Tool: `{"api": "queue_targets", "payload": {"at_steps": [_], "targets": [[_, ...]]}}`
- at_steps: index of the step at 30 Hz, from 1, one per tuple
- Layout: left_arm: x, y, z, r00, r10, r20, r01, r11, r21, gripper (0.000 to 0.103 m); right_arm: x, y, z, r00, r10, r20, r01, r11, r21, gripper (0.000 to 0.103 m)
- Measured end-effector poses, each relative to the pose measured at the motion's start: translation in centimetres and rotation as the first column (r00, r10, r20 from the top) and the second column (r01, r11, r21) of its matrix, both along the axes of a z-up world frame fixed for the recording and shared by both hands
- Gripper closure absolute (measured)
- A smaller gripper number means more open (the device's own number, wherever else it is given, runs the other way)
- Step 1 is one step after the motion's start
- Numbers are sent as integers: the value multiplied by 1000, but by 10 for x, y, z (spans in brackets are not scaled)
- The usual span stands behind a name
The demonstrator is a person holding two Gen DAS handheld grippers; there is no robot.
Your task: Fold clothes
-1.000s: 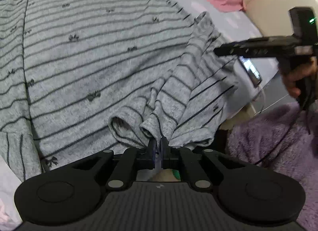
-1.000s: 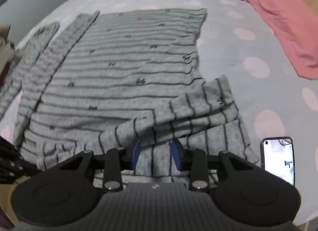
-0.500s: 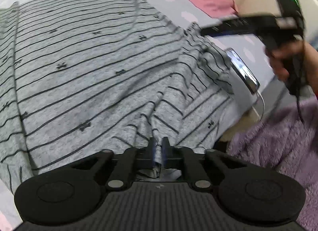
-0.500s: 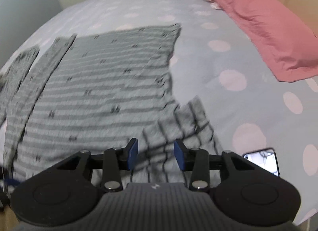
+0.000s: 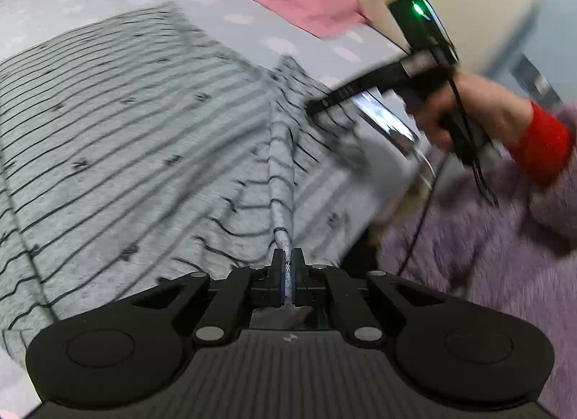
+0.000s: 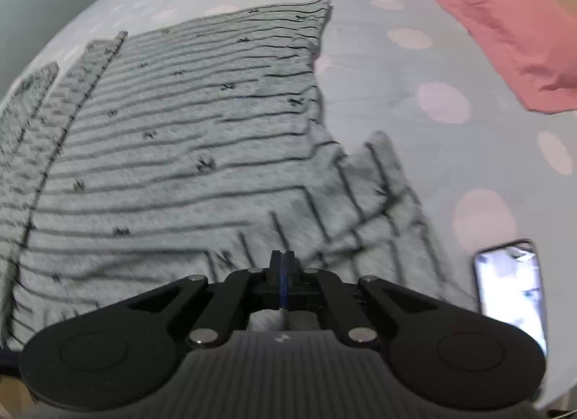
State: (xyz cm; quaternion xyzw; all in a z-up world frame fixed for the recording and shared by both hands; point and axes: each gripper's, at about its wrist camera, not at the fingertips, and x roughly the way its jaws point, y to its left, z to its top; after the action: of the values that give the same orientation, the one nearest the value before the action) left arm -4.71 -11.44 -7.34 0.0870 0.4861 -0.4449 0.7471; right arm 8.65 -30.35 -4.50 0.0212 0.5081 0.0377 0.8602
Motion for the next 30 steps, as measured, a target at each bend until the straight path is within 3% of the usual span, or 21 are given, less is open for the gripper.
{"api": "queue_targets", "payload": {"at_steps": [2,6,7,9,12,17,21,24,26,28,30], "targets": [[-6,-8,-5,999,-46,0,46,999,21,102,-8,-4,2,1000,-7,4,7,1000,-20,102],[-16,-20,-18,994,-109,11,108,992,63,102,-16,-7,15,997,-31,72,28,998,49,91],[-18,-22,-22,992,-122,18,120,990,72,102,-16,-6,20,995,-35,98,30,998,55,71],[-22,-27,-28,987,-159,31,156,984,87,102,-18,0,27,989,-24,149,16,998,55,49],[-31,-34,-34,973,-222,68,214,971,108,102,-17,14,30,980,48,194,-59,997,52,50],[-35,-35,-35,965,-247,93,237,966,102,102,-15,39,6,977,168,129,-173,985,29,59],[-36,-33,-34,963,-244,110,233,967,103,102,-16,32,-7,991,132,33,-129,988,-81,65],[-36,-33,-34,962,-253,104,243,965,99,99,-26,18,-6,995,98,-5,-98,992,-82,65],[-35,-34,-34,963,-247,112,236,967,98,87,-33,13,-9,995,94,-27,-95,992,-80,65],[-34,-33,-33,965,-233,123,222,970,94,66,-38,10,-13,995,93,-46,-97,992,-80,65],[-31,-34,-34,971,-201,132,190,978,86,59,-42,7,-16,994,92,-63,-97,993,-71,65]]}}
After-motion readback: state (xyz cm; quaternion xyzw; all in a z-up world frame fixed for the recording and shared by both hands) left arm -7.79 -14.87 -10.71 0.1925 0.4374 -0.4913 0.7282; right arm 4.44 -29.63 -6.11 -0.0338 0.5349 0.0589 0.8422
